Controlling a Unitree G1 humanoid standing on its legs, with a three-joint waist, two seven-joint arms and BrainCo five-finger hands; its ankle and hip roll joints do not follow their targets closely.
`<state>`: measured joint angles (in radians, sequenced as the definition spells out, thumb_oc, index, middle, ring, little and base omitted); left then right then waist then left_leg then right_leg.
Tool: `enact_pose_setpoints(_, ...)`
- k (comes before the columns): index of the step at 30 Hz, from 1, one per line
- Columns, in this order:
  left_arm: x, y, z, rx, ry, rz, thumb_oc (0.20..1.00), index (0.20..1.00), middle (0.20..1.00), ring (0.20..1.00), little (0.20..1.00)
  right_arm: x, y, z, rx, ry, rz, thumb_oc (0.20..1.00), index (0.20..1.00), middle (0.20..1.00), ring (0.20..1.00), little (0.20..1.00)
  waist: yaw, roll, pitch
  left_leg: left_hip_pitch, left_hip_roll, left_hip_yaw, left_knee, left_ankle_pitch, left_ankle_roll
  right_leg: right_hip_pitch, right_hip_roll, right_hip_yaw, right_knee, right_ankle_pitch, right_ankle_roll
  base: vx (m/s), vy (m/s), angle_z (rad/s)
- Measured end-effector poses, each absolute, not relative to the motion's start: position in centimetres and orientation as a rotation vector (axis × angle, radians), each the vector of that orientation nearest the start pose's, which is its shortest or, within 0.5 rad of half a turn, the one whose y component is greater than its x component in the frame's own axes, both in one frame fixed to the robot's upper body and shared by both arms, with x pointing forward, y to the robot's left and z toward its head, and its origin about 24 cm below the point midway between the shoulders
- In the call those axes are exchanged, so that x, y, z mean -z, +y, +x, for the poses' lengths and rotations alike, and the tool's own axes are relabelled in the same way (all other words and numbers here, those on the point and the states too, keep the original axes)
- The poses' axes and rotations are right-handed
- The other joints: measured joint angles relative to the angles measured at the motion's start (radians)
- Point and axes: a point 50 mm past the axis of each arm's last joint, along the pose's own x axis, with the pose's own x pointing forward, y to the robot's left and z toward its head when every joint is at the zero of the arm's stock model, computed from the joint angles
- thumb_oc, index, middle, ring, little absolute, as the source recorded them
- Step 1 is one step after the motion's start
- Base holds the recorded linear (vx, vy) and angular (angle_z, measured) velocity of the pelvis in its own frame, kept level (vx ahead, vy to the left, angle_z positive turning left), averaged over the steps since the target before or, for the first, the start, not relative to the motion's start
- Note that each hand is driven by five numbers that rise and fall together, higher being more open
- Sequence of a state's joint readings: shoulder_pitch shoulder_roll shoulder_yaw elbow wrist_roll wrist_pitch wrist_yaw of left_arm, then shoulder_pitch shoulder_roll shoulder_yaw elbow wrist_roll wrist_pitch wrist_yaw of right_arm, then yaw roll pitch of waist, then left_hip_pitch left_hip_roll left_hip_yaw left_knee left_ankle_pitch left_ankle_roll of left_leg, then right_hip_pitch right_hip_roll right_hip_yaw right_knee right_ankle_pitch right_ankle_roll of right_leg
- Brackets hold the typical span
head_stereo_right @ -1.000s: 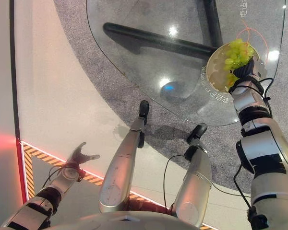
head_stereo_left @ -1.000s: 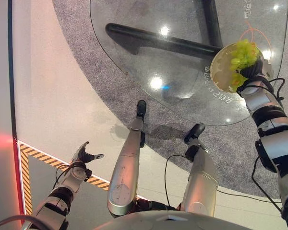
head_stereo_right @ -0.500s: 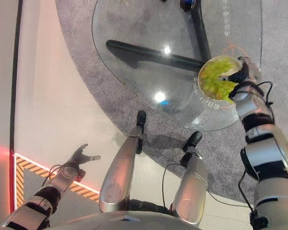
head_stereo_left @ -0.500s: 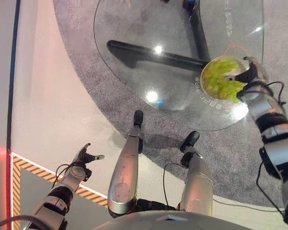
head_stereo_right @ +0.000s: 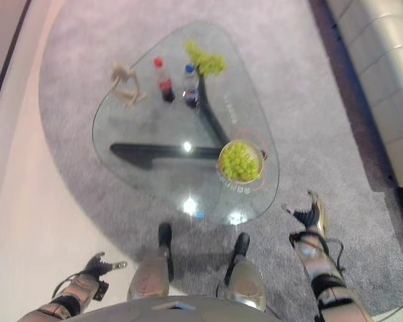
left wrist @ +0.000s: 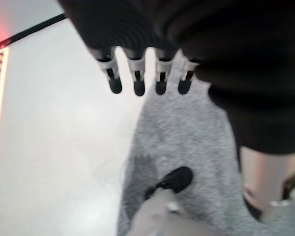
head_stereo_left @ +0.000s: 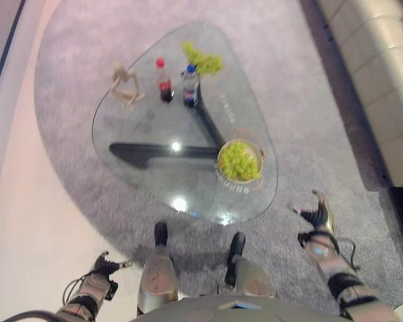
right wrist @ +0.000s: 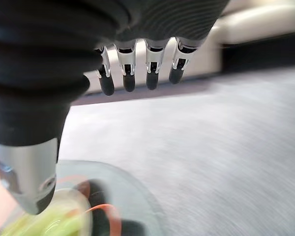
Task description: Pick up fruits into the plate
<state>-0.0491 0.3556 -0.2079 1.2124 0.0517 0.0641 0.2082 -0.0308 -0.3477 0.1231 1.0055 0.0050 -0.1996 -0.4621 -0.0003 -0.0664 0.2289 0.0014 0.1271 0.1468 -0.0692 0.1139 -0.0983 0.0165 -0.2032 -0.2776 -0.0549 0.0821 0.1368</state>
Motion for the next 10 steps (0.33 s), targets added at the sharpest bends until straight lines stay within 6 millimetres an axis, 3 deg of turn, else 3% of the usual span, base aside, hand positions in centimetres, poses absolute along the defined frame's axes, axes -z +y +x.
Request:
enact_pose_setpoints(1,14.4,27.7,10.8,-0.182,1.191,0.612,1.000,1.000,1.000,1.000,1.000,11.7,-27.6,14.3,0.429,0.773,-0.525,1.000,1.000,1.000,1.000,1.000,-0.011,0.012,-0.038,0.024,0.002,0.008,-0.017,0.000,-0.001,0.017,0.006,0.003,-0.012,-0.001,0.001,0.05,-0.014,-0.15)
enact_pose_setpoints(4,14.6,26.8,11.1,-0.141,1.184,0.593,1.000,1.000,1.000,1.000,1.000,13.1,-27.3,11.8,0.349,0.900,-0.472,1.000,1.000,1.000,1.000,1.000,-0.033,0.027,-0.087,0.048,0.015,0.032,-0.020,-0.005,-0.008,0.027,0.017,0.024,-0.018,-0.001,0.001,0.08,-0.027,-0.22)
enact_pose_setpoints(10,15.0,25.8,11.0,-0.056,1.205,0.569,1.000,1.000,1.000,1.000,1.000,14.7,-27.1,8.8,0.221,1.089,-0.407,1.000,1.000,1.000,1.000,1.000,-0.048,0.045,-0.142,0.078,0.032,0.049,-0.020,-0.016,-0.015,0.044,0.035,0.051,-0.032,-0.004,0.005,0.06,-0.015,-0.13)
